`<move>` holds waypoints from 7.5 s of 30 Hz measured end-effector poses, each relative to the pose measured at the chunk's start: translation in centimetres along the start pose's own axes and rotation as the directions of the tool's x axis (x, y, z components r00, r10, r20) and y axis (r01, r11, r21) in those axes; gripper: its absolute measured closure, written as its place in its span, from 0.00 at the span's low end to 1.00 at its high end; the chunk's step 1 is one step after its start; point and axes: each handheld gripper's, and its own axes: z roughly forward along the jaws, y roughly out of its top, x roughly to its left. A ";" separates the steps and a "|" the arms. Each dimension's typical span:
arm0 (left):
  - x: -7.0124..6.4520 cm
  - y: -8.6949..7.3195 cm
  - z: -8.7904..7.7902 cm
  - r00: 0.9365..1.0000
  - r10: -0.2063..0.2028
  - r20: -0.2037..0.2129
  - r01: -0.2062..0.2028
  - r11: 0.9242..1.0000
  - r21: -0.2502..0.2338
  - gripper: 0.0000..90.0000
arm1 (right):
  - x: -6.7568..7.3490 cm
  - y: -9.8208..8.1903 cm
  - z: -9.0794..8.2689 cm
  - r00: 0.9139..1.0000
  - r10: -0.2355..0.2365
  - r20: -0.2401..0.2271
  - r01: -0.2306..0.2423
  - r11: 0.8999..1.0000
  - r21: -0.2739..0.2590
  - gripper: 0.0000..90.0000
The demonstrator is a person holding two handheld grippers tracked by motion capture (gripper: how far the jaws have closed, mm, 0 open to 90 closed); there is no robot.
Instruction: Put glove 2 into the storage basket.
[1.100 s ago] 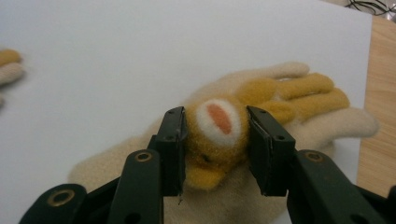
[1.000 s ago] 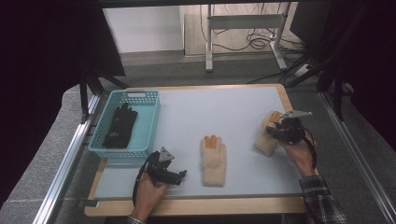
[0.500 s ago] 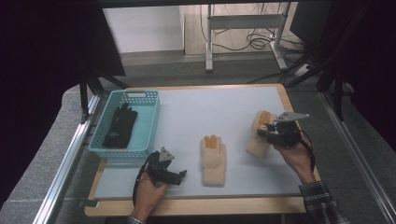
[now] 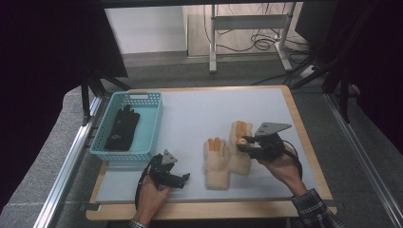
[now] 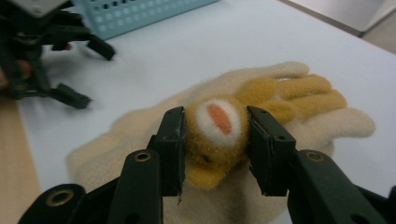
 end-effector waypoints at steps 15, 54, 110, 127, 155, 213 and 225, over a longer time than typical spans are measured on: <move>0.0 0.0 0.0 1.000 -0.003 0.001 0.003 1.000 -0.001 0.01 | 4.3 0.4 5.6 0.992 -0.052 -0.116 0.061 0.996 0.070 0.65; 0.0 0.0 0.0 1.000 0.001 0.001 -0.001 1.000 0.004 0.01 | 2.1 -6.8 3.7 0.995 0.069 -0.072 -0.060 0.990 0.125 0.93; 1.5 -1.7 -1.6 0.999 -0.042 -0.029 0.042 0.999 -0.002 0.02 | 6.3 -3.7 9.7 0.995 -0.004 -0.104 0.014 0.995 0.104 0.86; 1.5 -1.7 -1.6 0.999 -0.042 -0.029 0.042 0.999 -0.001 0.02 | 1.4 -6.3 3.5 0.992 0.099 0.074 -0.103 0.993 0.065 0.53; 1.5 -1.7 -1.6 0.999 -0.040 -0.025 0.040 0.999 0.002 0.02 | -2.6 -11.2 0.7 0.944 0.188 0.270 -0.218 0.972 0.085 0.26; -4.4 8.5 5.4 0.999 0.036 0.032 -0.041 0.986 0.161 0.16 | -2.5 -11.3 0.7 0.943 0.182 0.279 -0.213 0.974 0.084 0.24; -3.8 8.7 4.6 0.996 0.032 0.084 -0.045 0.986 0.159 0.60 | -2.5 -11.3 0.7 0.943 0.182 0.279 -0.212 0.974 0.084 0.24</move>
